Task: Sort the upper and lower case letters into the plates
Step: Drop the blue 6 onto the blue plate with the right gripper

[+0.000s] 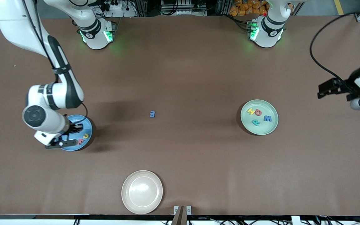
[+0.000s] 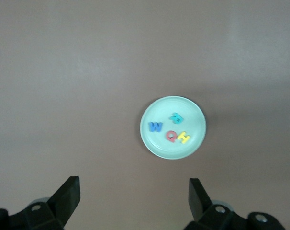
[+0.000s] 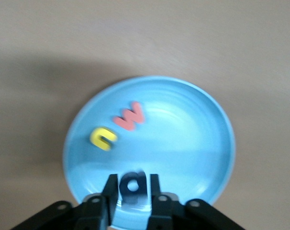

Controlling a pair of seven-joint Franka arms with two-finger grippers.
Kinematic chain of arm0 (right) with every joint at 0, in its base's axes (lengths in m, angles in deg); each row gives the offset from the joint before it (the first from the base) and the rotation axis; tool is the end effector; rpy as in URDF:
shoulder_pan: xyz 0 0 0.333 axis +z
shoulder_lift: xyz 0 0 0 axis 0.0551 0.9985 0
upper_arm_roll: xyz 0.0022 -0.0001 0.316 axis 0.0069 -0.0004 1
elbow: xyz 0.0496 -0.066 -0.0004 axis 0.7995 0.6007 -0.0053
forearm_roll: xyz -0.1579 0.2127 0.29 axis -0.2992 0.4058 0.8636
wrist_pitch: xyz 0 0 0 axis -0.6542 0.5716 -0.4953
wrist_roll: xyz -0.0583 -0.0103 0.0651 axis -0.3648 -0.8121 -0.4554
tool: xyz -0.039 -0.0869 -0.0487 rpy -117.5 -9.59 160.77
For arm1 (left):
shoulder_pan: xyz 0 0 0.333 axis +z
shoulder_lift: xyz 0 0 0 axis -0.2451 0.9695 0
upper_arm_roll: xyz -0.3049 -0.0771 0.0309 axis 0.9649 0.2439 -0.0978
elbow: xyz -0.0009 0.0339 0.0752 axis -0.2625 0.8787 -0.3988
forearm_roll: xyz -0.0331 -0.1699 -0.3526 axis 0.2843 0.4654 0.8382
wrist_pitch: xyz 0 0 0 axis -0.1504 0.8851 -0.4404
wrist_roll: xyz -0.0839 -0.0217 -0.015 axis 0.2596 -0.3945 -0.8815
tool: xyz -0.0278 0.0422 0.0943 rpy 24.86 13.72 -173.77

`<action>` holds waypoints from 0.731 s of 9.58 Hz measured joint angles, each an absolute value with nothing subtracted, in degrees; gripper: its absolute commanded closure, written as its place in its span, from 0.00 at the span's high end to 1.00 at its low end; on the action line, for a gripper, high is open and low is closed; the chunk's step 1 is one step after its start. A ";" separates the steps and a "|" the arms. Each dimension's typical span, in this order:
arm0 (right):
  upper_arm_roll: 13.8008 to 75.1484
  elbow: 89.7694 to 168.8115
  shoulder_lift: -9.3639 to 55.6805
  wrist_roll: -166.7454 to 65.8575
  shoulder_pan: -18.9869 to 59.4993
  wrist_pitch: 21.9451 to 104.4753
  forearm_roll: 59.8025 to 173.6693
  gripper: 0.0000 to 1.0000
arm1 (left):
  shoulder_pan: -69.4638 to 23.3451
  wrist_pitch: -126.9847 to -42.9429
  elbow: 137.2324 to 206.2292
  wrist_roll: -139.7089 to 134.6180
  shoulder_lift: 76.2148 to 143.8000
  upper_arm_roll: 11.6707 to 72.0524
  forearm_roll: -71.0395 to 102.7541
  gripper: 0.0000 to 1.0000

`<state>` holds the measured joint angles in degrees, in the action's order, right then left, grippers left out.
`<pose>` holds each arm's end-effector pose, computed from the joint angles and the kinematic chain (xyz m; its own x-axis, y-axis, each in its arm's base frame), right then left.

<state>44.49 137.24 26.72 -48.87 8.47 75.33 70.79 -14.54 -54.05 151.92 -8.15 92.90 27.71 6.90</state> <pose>0.6278 -0.0030 0.2559 0.9793 0.1574 -0.1275 0.1757 -0.9732 0.1483 0.5917 -0.0425 0.6174 0.9973 -0.0623 -0.0392 -0.0619 -0.9980 0.0106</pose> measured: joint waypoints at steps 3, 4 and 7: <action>43.95 138.20 25.40 -50.45 9.22 75.27 71.07 1.00 | -17.31 -52.20 154.28 -6.11 89.59 27.19 7.26 1.00; 44.26 138.23 25.39 -50.19 11.51 75.28 73.51 1.00 | -17.35 -52.15 155.55 -5.99 88.50 27.09 7.27 1.00; 44.86 138.33 25.43 -40.65 21.96 75.76 82.85 1.00 | -17.37 -51.90 158.80 -3.35 85.51 26.44 7.57 1.00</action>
<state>44.86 138.33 25.43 -40.65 21.96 75.76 82.85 -17.37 -51.90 158.80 -3.35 85.51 26.44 7.57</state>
